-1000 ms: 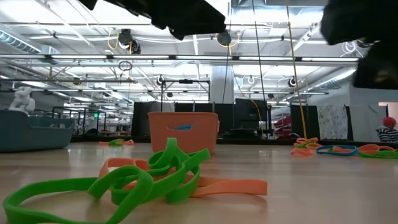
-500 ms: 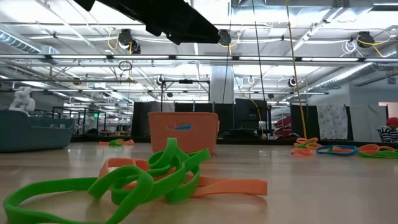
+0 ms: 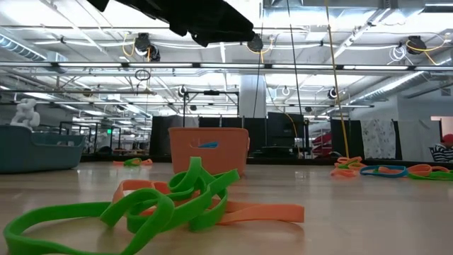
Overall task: Sort rubber bands into baskets
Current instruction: Put the blue rubber band into the orange bin
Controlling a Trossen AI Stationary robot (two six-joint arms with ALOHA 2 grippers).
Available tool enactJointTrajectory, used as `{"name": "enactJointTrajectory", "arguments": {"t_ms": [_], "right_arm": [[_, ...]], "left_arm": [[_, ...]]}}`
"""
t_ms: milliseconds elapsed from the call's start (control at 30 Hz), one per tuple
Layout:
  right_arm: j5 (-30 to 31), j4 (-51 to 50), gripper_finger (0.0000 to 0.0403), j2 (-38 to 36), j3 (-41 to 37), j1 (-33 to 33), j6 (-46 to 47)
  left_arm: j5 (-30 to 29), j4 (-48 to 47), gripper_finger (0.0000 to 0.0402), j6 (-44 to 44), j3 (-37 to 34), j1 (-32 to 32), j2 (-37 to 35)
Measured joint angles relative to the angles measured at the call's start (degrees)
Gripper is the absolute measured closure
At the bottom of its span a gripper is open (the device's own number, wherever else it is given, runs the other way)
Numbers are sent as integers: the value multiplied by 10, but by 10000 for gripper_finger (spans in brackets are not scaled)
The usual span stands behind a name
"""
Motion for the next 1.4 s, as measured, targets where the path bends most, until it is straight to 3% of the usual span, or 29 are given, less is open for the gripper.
{"name": "enactJointTrajectory", "arguments": {"t_ms": [600, 800, 1100, 1400], "right_arm": [[3, -8, 284, -33, 21, -13, -26], [51, -62, 284, -33, 21, -13, -73], [50, -64, 284, -33, 22, -12, -75], [45, -51, 284, 3, 24, -5, -75]], "left_arm": [[0, -2, 253, 0, 0, 0, 0], [0, -3, 253, 0, 0, 0, 0], [0, -3, 253, -1, 0, 0, 0], [0, -18, 253, -15, 0, 0, 0]]}}
